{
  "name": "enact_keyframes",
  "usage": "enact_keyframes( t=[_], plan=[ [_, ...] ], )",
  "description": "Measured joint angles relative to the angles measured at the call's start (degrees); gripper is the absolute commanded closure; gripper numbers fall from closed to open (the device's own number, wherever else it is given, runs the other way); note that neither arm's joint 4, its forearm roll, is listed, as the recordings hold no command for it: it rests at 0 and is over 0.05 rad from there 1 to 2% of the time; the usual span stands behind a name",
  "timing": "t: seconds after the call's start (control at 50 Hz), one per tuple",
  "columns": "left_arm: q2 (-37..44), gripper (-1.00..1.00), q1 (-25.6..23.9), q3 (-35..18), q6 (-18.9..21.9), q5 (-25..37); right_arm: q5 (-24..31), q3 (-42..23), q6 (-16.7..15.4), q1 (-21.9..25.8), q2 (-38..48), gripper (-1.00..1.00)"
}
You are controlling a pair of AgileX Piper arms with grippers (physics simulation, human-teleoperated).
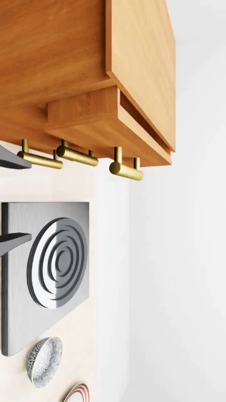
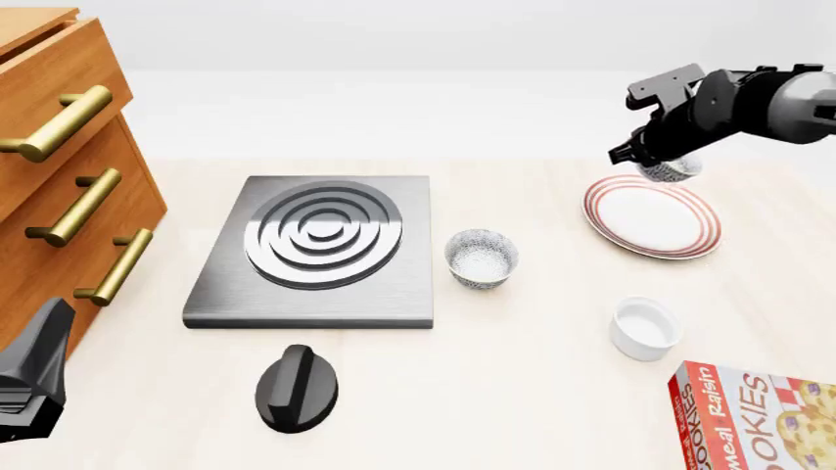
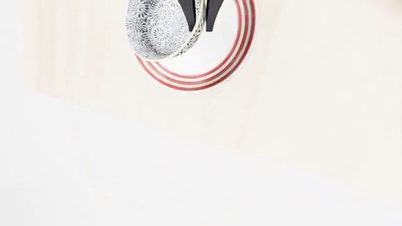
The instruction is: Pick the akita bowl next to the plate and place it on the plate.
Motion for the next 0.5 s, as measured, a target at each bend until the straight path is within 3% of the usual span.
enact_keyframes(
  t=[0.5],
  plan=[
    [0.0,-1.0,0.0,0.0,0.0,0.0,-2.0,-0.7,0.3,-0.6,4.0,1.0]
  ],
)
